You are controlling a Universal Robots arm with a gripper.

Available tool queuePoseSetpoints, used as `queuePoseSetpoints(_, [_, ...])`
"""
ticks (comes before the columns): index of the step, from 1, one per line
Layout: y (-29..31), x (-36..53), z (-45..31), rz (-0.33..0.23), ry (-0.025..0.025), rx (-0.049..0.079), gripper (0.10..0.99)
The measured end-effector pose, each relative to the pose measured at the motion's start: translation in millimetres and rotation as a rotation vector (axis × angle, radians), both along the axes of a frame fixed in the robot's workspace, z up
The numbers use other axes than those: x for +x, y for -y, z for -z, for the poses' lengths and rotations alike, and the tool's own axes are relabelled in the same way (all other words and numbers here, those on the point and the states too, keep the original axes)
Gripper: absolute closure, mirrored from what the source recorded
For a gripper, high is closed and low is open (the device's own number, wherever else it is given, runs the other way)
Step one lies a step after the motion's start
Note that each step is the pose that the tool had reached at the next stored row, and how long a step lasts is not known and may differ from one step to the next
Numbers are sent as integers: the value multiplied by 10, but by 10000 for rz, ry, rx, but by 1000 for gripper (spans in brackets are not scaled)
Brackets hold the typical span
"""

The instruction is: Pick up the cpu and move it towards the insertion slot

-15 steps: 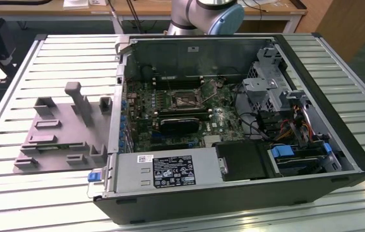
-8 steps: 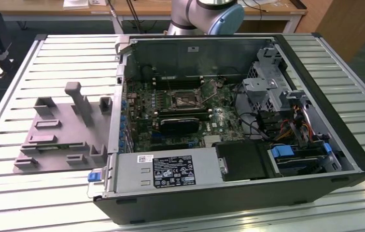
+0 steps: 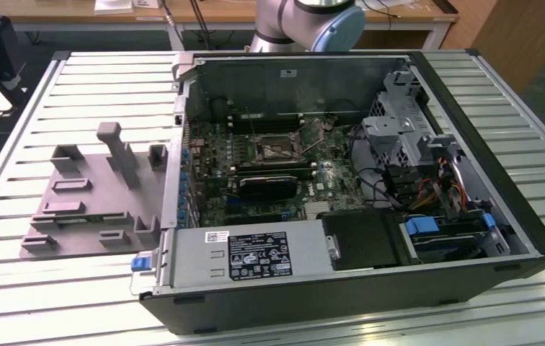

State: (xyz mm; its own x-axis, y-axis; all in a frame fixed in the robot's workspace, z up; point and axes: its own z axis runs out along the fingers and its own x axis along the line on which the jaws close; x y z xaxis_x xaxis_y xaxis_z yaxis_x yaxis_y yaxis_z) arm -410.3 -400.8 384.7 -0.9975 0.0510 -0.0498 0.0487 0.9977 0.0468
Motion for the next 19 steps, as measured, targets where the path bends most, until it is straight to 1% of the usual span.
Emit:
queuePoseSetpoints(14, [0,388,0,0,-18,0,549])
queuePoseSetpoints(19, [0,552,0,0,-27,-1,549])
